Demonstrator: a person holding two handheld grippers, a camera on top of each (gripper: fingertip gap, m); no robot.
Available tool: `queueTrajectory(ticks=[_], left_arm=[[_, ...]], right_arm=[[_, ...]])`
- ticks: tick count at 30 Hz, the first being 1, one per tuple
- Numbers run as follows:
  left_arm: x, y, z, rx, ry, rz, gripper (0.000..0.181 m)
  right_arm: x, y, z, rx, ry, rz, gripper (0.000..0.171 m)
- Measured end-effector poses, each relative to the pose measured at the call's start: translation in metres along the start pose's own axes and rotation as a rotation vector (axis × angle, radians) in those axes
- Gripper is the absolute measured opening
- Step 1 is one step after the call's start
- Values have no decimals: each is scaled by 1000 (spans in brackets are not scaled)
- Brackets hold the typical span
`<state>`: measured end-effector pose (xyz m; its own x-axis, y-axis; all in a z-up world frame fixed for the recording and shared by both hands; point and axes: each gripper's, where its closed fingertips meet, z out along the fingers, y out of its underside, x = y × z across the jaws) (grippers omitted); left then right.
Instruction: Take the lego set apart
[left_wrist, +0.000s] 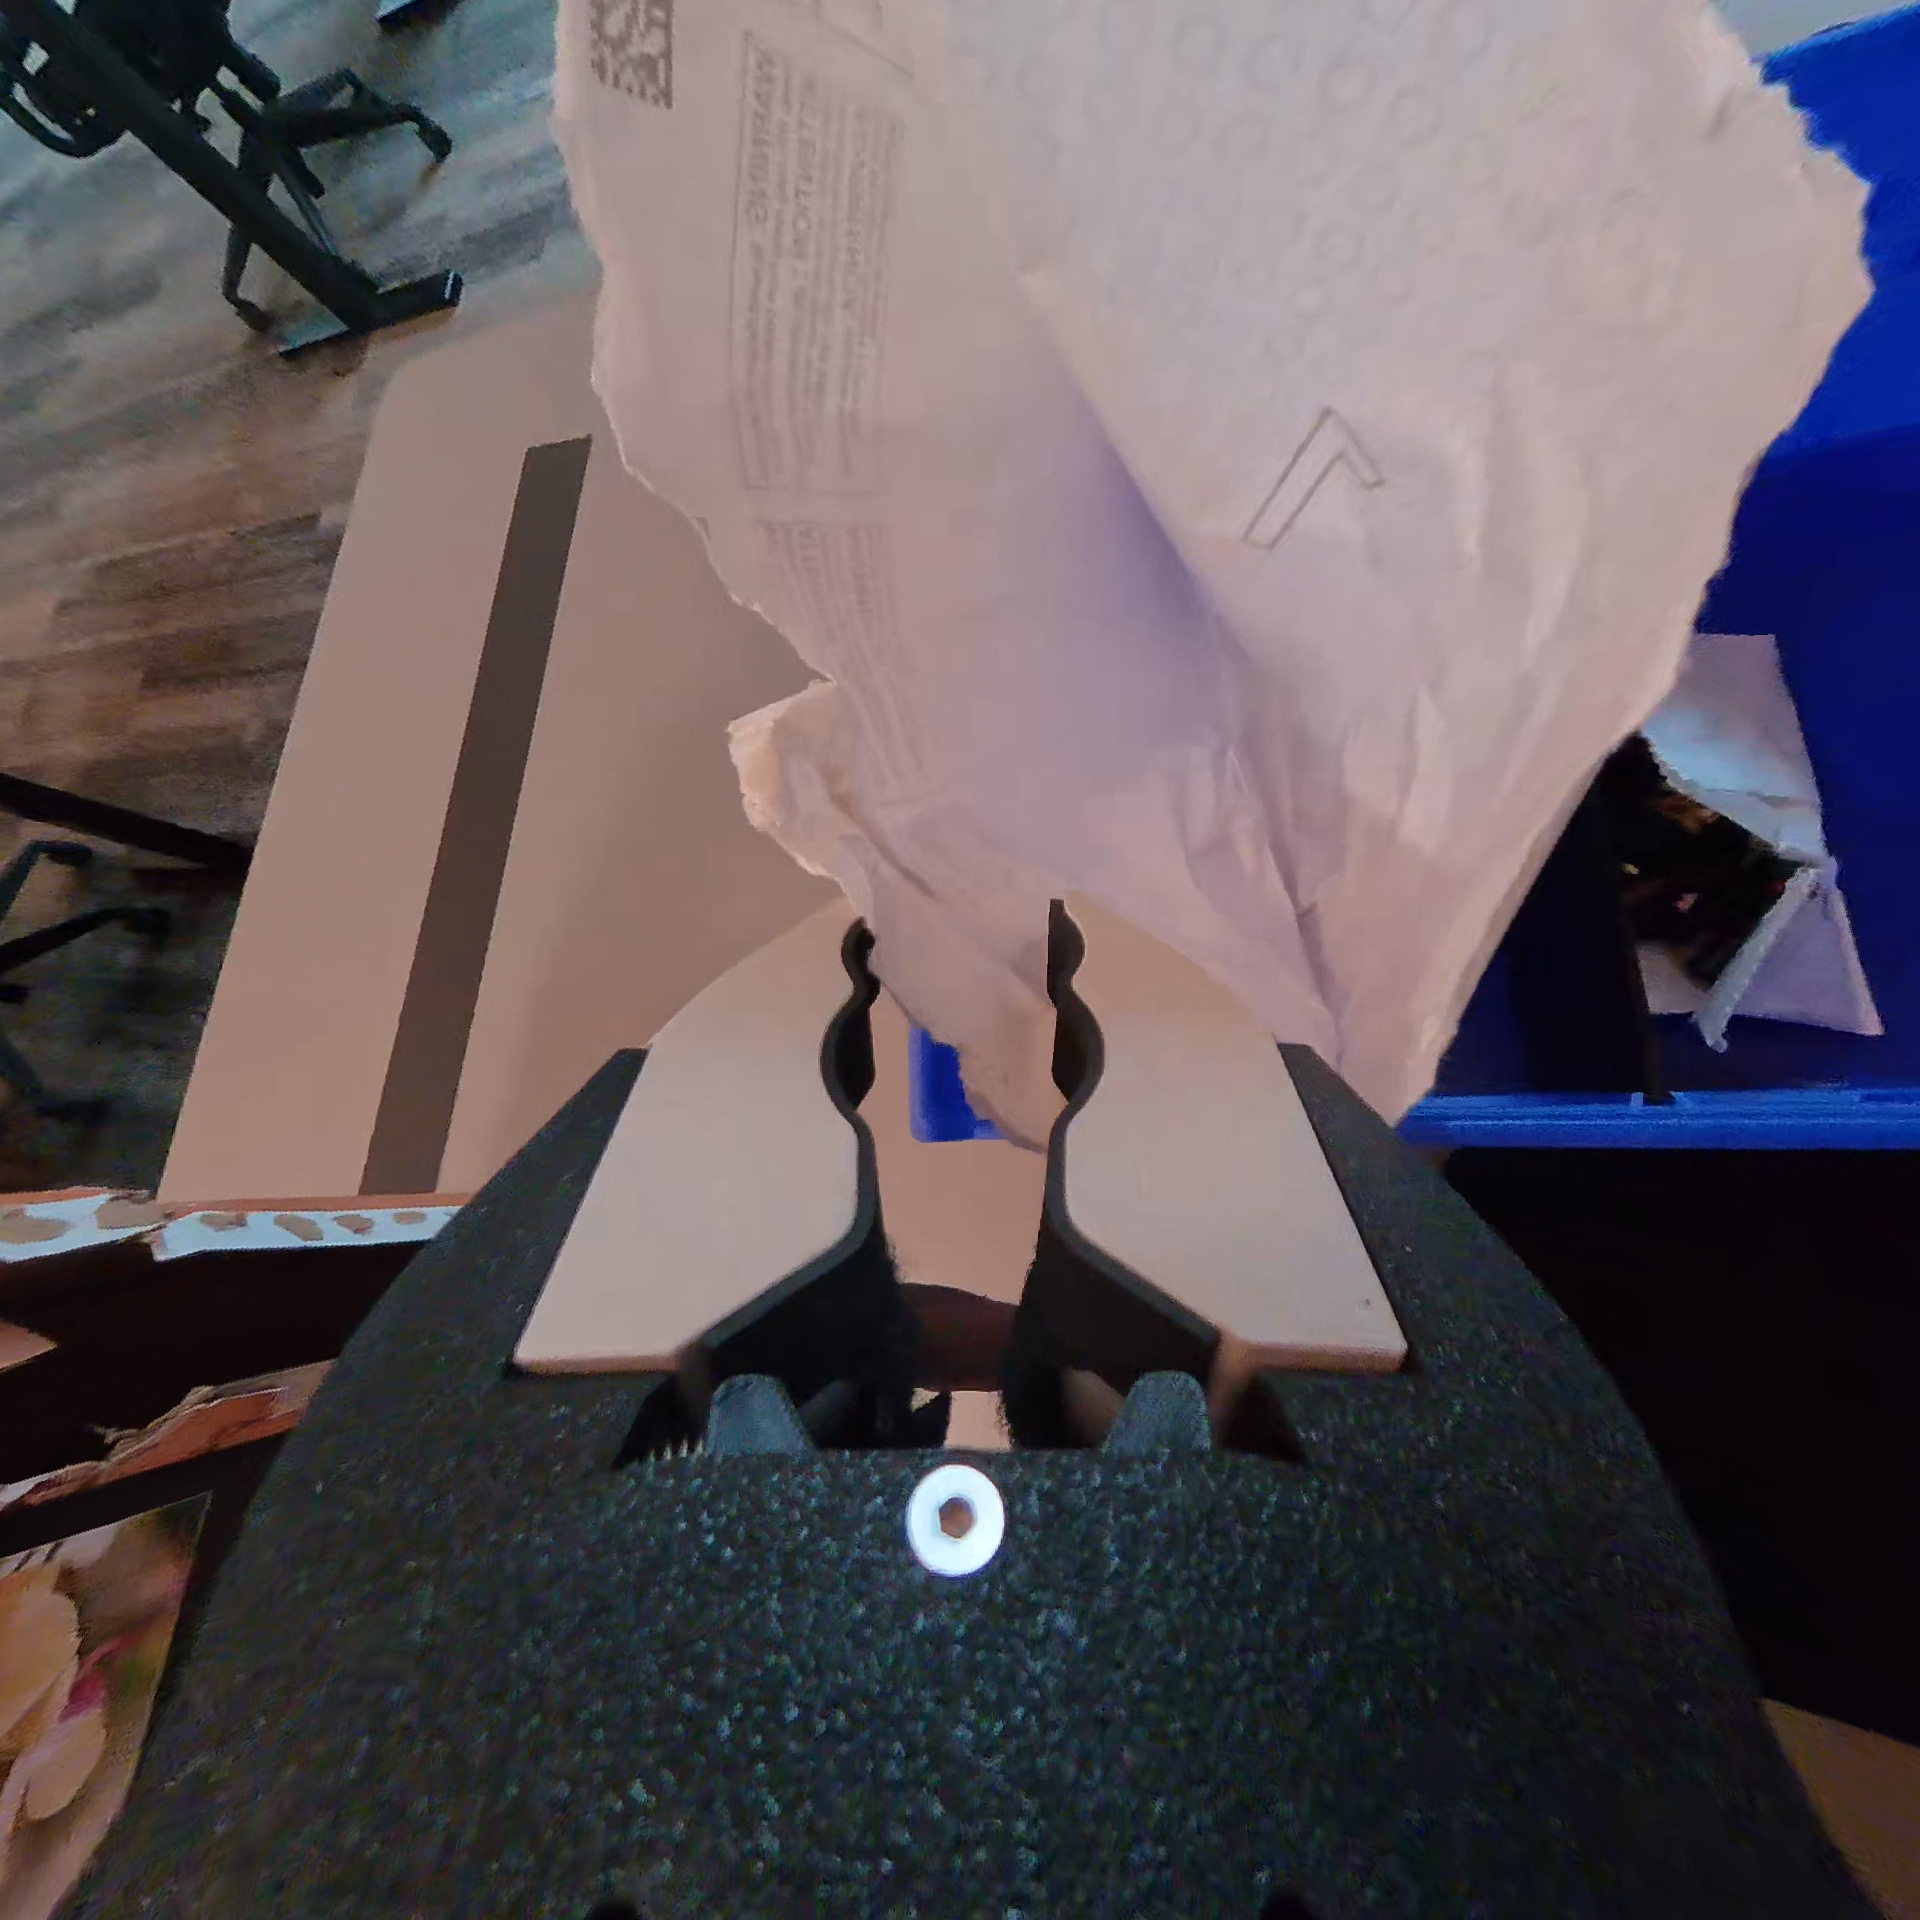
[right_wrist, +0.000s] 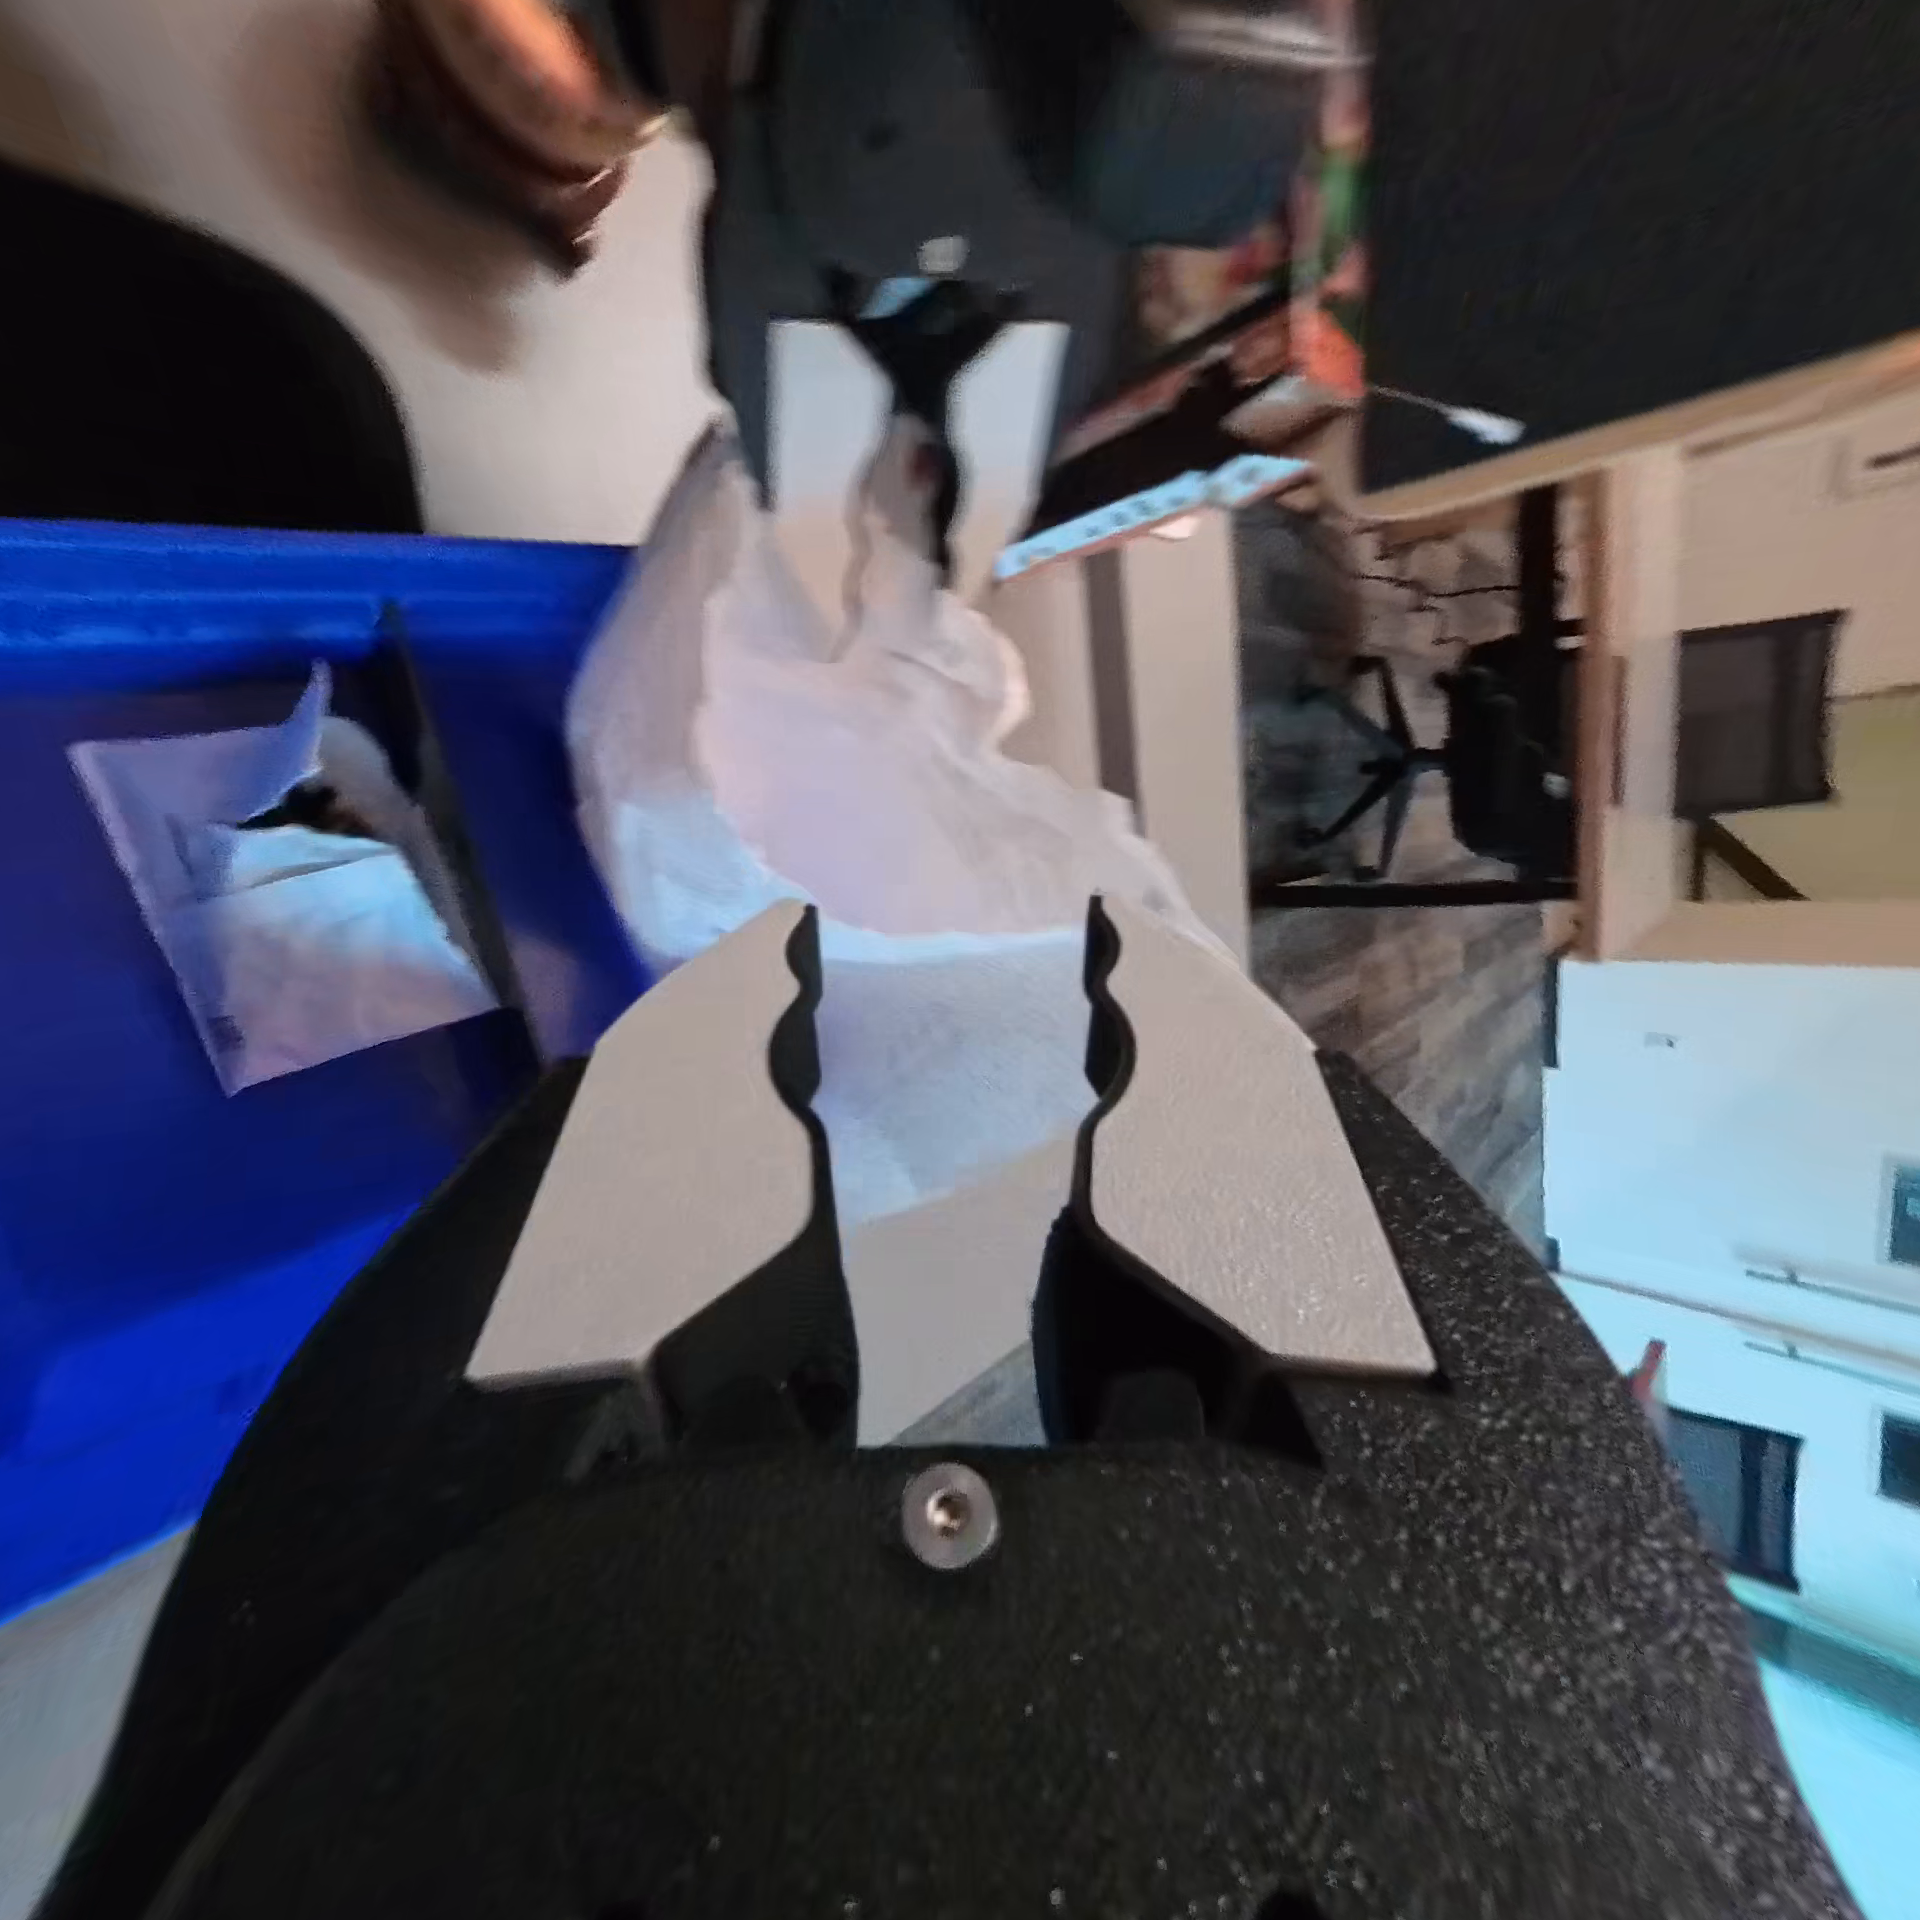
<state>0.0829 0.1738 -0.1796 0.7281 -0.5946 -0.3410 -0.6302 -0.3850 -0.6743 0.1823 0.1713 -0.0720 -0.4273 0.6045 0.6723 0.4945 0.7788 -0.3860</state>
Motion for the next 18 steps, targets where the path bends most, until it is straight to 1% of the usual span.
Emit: queueTrajectory(ticks=[2,3,4,6,7,8,9,11,12,14,16,18], left_arm=[[1,0,0,-2,-6,11,30],[1,0,0,-4,-6,13,30],[2,0,0,-7,-6,16,30],[2,0,-1,-9,-7,16,30],[3,-1,-2,-8,-4,16,30],[3,0,-2,-7,0,17,30],[4,0,-3,-7,5,20,30],[3,0,-5,-10,6,23,30],[1,-1,-6,-7,6,22,30],[-2,-3,-10,0,3,17,27],[-9,-7,-16,16,-13,14,24],[-11,-11,-18,32,-3,6,25]], right_arm=[[30,10,-18,21,95,70,39],[42,20,-21,1,123,116,39],[48,34,-19,-28,111,186,41],[37,62,-3,-89,-38,409,56],[26,73,8,-116,-118,509,58],[14,83,19,-139,-173,567,55],[7,92,30,-159,-177,583,48],[-10,102,50,-186,-174,530,13],[-15,102,57,-192,-154,500,0],[-32,97,68,-203,-181,514,0],[-44,93,80,-195,-212,613,1],[-50,98,89,-225,-179,636,3]])
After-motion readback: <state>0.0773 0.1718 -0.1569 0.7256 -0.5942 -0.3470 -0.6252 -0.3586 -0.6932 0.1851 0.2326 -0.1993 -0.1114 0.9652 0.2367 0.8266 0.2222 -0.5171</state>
